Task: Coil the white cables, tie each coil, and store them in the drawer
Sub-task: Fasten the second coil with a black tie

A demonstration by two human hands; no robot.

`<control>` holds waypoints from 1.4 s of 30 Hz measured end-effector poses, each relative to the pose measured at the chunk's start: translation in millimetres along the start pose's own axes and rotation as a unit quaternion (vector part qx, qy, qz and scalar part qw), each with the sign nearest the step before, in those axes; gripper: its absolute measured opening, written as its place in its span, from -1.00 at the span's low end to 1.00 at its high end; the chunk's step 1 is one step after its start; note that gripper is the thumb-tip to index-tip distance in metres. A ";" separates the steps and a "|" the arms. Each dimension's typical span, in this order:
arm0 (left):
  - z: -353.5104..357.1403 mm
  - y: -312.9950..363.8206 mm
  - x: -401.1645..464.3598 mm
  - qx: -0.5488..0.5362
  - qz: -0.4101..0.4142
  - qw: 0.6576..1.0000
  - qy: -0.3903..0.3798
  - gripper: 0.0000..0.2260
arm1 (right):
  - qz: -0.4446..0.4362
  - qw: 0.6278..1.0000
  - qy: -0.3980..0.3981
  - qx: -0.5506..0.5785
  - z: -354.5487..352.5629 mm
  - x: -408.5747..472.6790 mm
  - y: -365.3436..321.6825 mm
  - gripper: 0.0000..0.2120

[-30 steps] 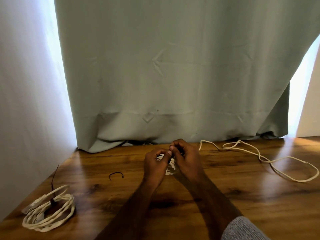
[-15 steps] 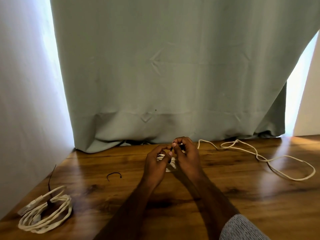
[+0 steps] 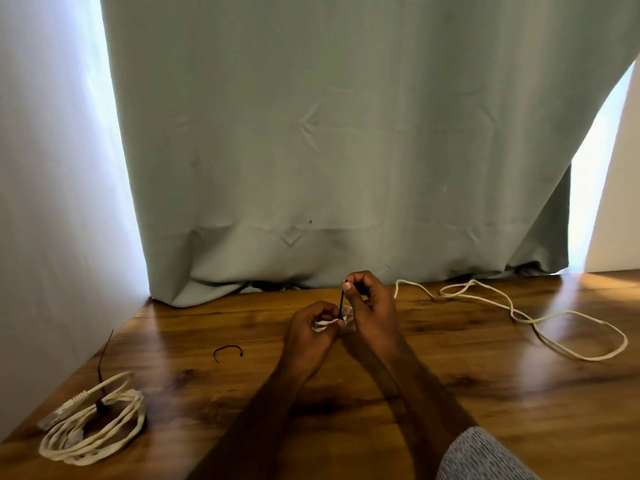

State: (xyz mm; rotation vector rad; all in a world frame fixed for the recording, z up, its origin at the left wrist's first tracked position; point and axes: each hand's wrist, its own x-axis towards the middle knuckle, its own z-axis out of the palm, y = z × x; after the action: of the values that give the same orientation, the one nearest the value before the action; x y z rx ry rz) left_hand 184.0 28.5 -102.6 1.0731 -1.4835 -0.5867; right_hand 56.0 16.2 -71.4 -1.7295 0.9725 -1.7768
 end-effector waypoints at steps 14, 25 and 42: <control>-3.7 -7.7 2.3 0.054 0.004 0.998 0.008 -0.95 | 0.111 0.988 -0.106 0.033 -20.9 -8.4 4.7 -0.86; -3.7 -18.1 5.3 0.104 0.004 0.995 0.004 -0.95 | 0.093 0.980 -0.164 -0.058 -16.7 -9.2 14.1 -0.88; -5.9 -3.9 -1.1 0.240 -0.020 0.970 0.033 -0.83 | 0.106 0.985 -0.122 -0.053 -4.5 -14.0 19.8 -0.78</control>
State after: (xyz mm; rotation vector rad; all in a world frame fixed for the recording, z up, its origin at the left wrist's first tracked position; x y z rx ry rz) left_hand 190.7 28.9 -105.2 1.4815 -1.5889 -0.2158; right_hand 50.1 14.9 -95.3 -1.7841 1.1135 -1.3658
